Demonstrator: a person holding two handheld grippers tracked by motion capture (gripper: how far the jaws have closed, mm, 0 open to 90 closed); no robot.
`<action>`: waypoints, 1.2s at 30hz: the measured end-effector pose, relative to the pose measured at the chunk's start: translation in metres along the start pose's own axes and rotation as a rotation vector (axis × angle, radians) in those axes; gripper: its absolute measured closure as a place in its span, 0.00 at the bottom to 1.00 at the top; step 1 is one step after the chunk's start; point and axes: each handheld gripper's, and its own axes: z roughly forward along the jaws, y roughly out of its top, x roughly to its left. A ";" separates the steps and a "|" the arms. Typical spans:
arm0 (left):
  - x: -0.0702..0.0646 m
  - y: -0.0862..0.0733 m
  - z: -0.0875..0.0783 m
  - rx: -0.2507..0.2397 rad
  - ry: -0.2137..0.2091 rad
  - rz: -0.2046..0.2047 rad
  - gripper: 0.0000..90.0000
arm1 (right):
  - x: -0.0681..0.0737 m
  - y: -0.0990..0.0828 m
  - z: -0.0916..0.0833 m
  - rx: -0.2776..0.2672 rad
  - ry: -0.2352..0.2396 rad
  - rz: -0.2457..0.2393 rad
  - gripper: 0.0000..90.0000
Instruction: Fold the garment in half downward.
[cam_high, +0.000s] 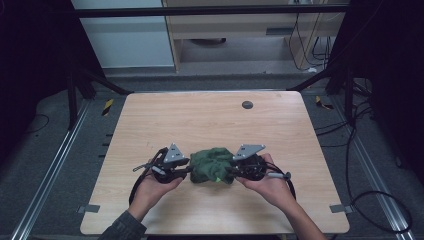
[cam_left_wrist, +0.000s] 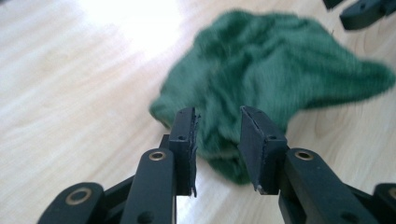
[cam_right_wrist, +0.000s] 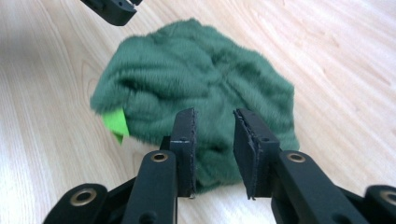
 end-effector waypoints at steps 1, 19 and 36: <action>0.000 0.002 0.001 0.000 0.003 0.001 0.73 | 0.000 0.002 0.001 -0.004 -0.002 -0.001 0.77; -0.015 -0.010 0.026 0.064 -0.018 0.036 0.69 | 0.010 -0.003 0.022 0.057 0.033 -0.009 0.66; -0.002 -0.021 0.013 0.081 0.042 -0.043 0.19 | 0.003 -0.014 0.012 0.036 -0.055 0.051 0.21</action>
